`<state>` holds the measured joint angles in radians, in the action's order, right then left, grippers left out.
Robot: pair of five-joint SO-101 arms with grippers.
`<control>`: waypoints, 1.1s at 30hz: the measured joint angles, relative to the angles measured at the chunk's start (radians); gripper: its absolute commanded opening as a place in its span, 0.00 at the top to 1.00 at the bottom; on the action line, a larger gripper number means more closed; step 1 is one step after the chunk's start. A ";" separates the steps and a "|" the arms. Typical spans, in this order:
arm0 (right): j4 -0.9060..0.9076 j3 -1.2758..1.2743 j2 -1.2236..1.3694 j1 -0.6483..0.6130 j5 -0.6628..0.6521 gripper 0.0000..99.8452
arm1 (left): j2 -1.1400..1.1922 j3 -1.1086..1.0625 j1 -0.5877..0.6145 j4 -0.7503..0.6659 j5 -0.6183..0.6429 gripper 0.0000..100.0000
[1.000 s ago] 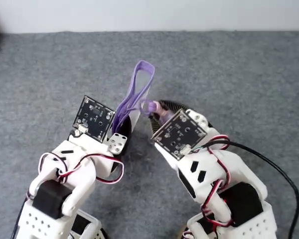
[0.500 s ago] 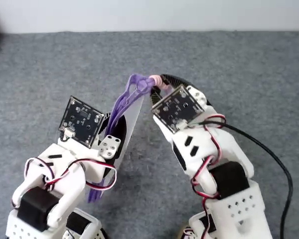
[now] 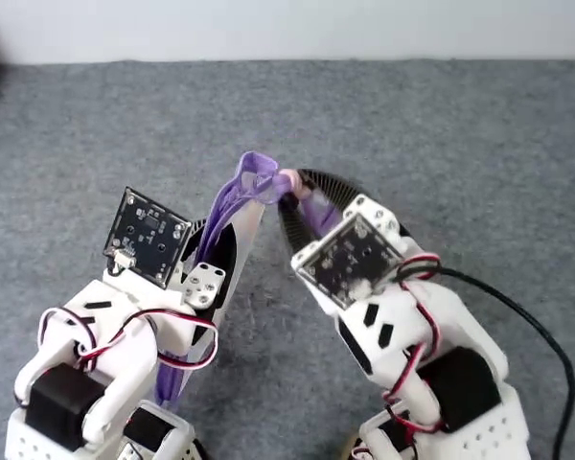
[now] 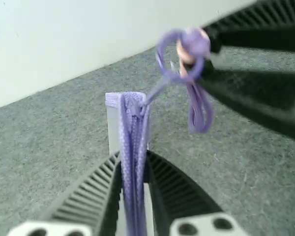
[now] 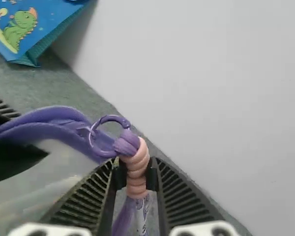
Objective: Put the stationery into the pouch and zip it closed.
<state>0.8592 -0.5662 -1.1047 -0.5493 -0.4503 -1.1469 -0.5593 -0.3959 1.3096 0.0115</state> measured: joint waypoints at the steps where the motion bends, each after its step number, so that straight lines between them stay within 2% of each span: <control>1: 0.008 0.000 -0.006 -0.002 0.000 0.99 | 0.000 0.000 0.000 0.000 0.000 0.95; 6: 0.014 0.000 -0.012 -0.008 0.000 0.99 | 0.000 0.000 0.000 0.011 0.049 0.86; 17: 0.014 0.000 -0.012 -0.009 0.000 0.99 | -0.006 0.017 0.000 0.011 0.074 0.92; 26: 0.014 0.000 -0.012 -0.009 0.000 0.99 | -0.008 0.018 0.000 0.011 0.074 0.92; 33: 0.014 0.014 -0.012 -0.057 0.000 0.99 | -0.008 0.018 0.000 0.005 0.071 0.80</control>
<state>0.8730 -0.5524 -1.1170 -0.6061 -0.4503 -1.1546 -0.5409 -0.3959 1.3142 0.0821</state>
